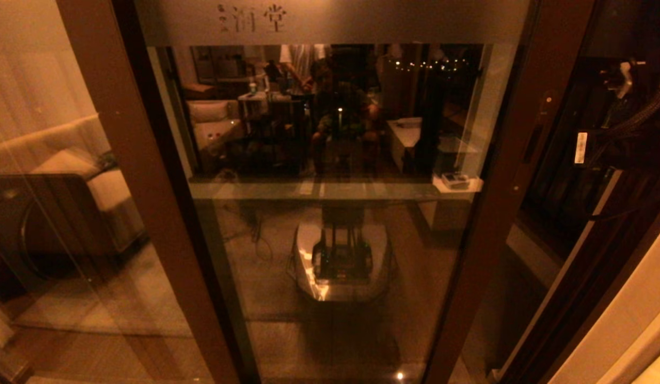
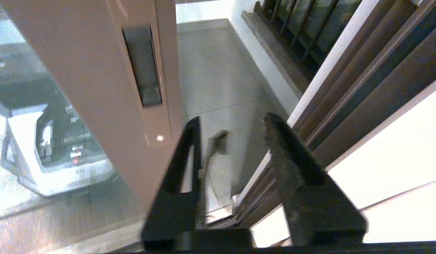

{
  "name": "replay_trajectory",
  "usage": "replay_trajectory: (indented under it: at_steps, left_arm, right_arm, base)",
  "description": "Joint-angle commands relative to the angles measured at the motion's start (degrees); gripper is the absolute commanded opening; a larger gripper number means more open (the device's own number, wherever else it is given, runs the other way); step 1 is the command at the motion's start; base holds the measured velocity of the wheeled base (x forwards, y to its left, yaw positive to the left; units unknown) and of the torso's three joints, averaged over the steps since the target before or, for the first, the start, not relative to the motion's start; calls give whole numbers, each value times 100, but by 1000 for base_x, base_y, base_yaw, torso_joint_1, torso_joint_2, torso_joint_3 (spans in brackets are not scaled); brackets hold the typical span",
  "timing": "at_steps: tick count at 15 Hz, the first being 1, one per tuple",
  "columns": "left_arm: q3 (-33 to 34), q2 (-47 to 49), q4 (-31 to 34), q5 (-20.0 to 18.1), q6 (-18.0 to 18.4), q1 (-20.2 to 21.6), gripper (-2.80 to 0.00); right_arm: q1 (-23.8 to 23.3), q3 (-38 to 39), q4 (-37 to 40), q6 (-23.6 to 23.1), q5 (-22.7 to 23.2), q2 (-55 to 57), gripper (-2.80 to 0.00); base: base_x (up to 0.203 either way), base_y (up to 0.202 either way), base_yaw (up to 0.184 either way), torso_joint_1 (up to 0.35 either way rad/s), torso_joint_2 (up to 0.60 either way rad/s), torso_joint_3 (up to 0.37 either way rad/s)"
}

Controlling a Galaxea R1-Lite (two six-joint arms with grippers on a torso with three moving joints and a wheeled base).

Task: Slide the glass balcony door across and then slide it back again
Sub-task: Close the slid door

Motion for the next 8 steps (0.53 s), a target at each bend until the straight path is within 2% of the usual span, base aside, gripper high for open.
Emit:
replay_trajectory:
  at_steps: [1,8]
  left_arm:
    - [114,0,-6,3,-7,-1,-280]
    - [120,0,-6,-6,1,-3,-280]
  right_arm:
    - [186,-302,95,8,-55,304,-280]
    - [414,-739,121,28,-74,886,-280]
  base:
    - [0,0,0,0,0,0]
    - [0,0,0,0,0,0]
